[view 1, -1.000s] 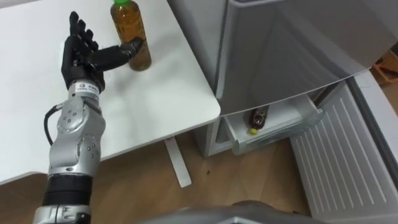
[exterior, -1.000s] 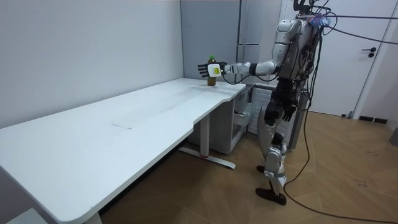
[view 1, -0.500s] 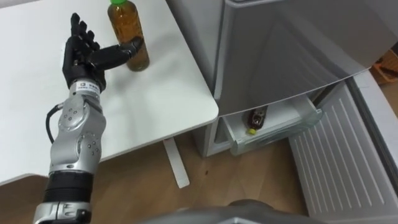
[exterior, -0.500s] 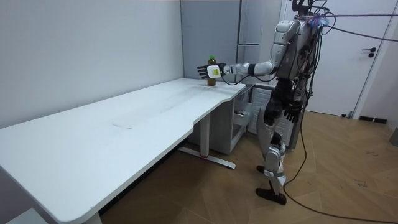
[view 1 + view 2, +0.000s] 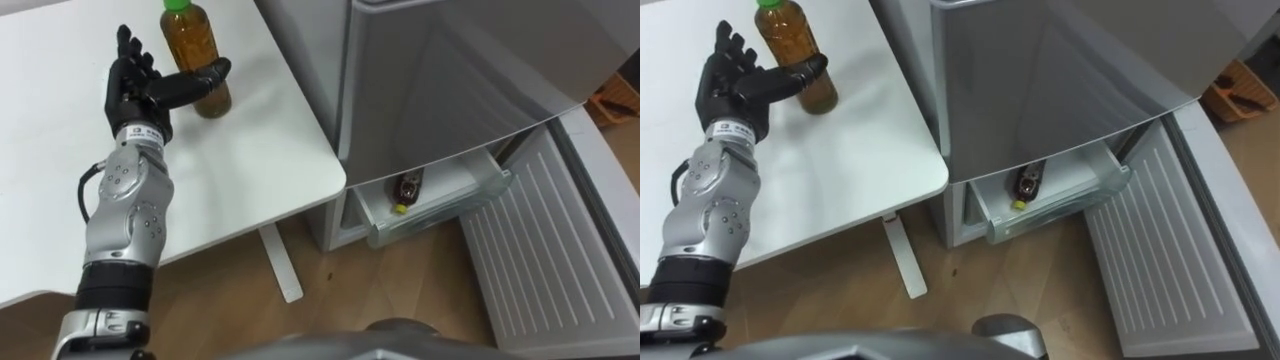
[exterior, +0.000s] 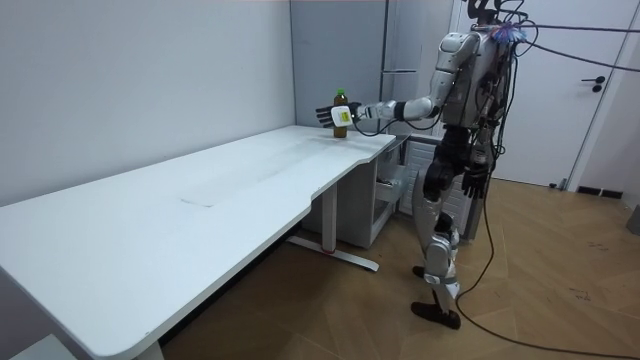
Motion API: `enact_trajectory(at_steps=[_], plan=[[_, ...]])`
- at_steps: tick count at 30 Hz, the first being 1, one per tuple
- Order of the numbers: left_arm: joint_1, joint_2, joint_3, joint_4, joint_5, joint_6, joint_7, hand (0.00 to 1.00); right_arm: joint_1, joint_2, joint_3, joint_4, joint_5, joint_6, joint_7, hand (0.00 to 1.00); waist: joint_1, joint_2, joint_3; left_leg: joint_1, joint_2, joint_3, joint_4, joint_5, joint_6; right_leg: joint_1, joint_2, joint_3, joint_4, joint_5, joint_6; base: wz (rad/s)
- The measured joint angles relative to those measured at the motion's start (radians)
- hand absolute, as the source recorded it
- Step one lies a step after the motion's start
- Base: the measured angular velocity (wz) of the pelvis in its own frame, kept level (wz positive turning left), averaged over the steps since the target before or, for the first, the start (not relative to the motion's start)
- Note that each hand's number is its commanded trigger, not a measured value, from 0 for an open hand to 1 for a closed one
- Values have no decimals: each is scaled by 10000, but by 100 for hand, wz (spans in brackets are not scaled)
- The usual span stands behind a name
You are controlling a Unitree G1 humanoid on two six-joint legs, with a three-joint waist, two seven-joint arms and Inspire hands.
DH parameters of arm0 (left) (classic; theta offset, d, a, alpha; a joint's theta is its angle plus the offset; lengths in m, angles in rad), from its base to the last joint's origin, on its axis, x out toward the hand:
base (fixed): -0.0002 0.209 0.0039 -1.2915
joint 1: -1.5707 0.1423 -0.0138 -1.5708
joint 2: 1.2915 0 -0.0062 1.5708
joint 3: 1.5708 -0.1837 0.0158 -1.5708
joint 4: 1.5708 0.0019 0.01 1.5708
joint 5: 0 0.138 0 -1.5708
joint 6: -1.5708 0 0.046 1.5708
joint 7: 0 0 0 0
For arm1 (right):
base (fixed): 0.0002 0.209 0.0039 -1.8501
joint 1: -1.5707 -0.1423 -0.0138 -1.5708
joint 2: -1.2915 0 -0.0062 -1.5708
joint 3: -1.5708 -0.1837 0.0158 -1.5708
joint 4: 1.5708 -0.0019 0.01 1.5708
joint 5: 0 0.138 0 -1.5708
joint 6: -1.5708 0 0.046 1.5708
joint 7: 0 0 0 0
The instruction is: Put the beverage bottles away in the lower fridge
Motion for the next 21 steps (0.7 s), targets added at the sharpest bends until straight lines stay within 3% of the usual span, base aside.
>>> enact_trajectory(at_steps=[13,21], plan=[[-29,12,-2,-2,1,224,-1,0,-55,-3,-11,20,-431,207,313,0,-27,8,-14,25,5,131,0,0,0,-8,2,2,-14,1,2,0],[-696,123,-1,65,-72,378,-79,0,-151,-4,-5,258,-426,282,506,0,-136,89,-19,183,14,228,-21,0,0,155,7,45,-25,41,5,-2]])
